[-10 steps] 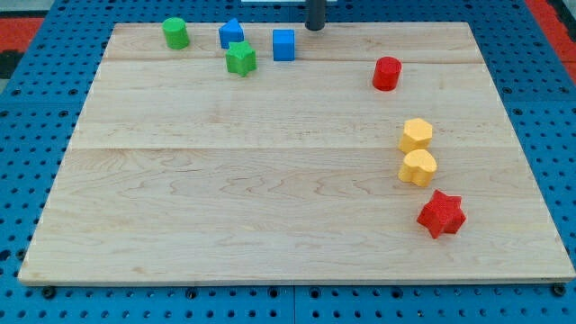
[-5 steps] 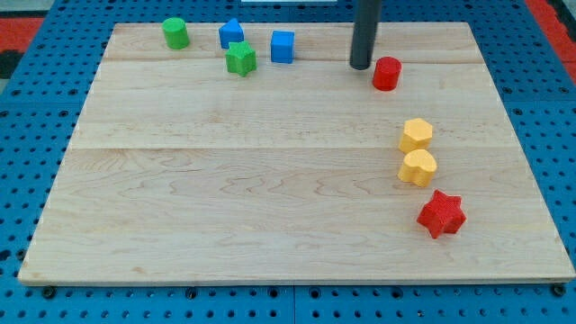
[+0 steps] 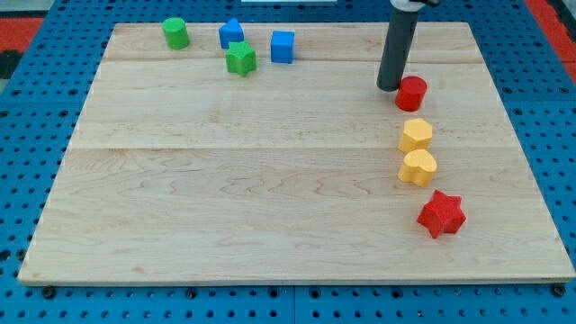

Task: Slide the red circle towards the center

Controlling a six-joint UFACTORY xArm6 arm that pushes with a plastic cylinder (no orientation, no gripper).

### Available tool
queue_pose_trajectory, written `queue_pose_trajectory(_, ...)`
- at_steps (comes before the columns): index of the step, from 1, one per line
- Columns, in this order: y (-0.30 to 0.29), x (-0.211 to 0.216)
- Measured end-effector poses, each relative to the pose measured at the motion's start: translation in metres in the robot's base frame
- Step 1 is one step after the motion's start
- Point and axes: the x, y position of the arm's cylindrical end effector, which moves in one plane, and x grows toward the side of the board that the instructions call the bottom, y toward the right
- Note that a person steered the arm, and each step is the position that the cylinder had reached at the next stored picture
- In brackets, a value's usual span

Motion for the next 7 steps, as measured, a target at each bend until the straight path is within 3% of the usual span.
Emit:
queue_pose_trajectory(1, -0.002, 0.023)
queue_pose_trajectory(3, 0.000, -0.028)
queue_pose_trajectory(5, 0.018, -0.044)
queue_pose_trajectory(7, 0.027, -0.033)
